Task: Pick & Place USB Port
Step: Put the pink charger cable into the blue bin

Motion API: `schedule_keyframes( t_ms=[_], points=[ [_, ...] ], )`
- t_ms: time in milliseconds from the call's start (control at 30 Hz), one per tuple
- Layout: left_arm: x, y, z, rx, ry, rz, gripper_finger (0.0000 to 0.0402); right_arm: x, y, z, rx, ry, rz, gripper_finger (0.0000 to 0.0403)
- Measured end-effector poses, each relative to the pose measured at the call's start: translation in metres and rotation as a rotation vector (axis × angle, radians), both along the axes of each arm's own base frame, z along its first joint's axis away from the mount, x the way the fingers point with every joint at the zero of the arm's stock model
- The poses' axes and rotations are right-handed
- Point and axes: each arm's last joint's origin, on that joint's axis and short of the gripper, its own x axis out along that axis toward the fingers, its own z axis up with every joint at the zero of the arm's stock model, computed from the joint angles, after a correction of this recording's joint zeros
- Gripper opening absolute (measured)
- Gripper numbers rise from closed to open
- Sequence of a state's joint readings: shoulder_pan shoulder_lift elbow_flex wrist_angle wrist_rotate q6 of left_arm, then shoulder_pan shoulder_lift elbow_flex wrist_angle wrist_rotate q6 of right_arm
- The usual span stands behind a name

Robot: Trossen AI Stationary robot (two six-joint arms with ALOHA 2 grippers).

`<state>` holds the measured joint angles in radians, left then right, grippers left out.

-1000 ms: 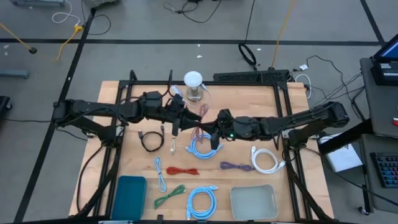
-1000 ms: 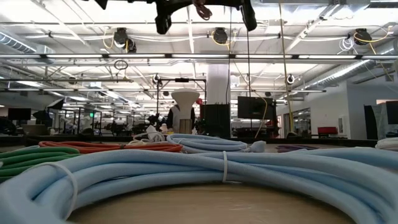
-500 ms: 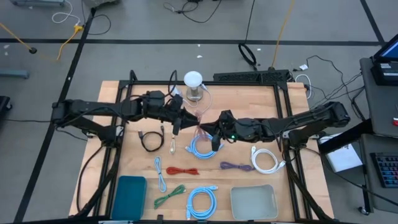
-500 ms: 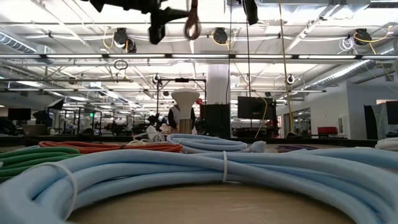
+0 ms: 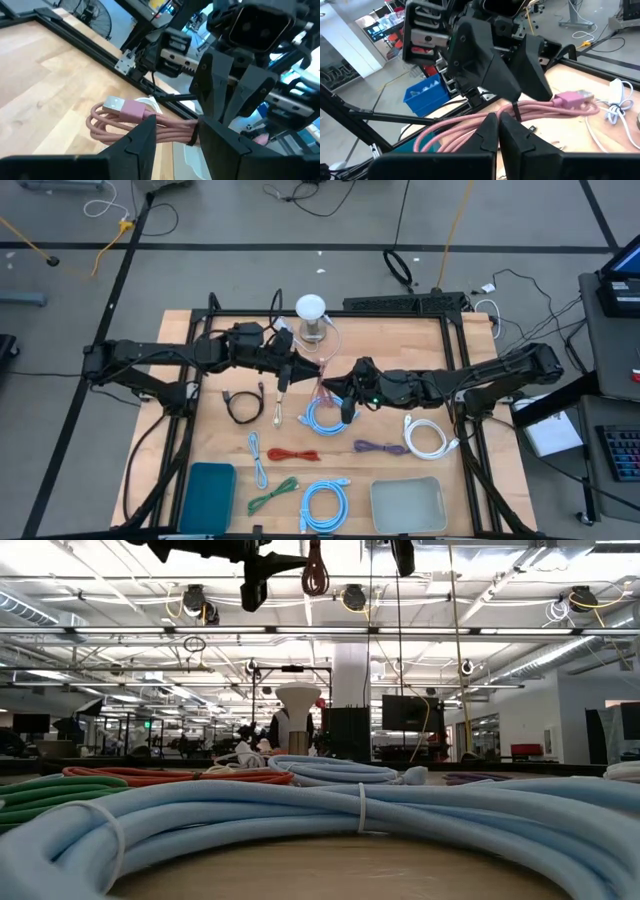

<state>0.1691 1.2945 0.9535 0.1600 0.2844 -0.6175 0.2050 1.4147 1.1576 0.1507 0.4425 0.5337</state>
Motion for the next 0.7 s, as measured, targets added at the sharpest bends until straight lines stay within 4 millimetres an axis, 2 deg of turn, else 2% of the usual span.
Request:
schedule_keyframes(
  t_ms=[133,333,433,533,700],
  points=[
    [0.0,0.001,0.001,-0.018,-0.007,0.005,0.0116,0.0,0.0,0.0,-0.002,0.005,0.003,0.0001],
    [0.0,0.0,0.001,-0.007,-0.008,-0.014,0.0039,-0.001,0.0,-0.003,-0.032,0.036,0.006,0.0001],
    [-0.001,0.004,0.002,-0.044,-0.012,-0.057,0.0022,-0.002,0.0,-0.008,-0.046,0.096,-0.003,0.0001],
    [-0.002,0.008,0.004,-0.099,-0.031,-0.11,0.0037,-0.005,-0.001,-0.015,-0.075,0.168,-0.048,0.0],
    [-0.009,0.007,0.017,-0.182,-0.077,-0.145,0.0111,-0.008,-0.003,-0.02,-0.133,0.231,-0.122,0.0]
  ],
)
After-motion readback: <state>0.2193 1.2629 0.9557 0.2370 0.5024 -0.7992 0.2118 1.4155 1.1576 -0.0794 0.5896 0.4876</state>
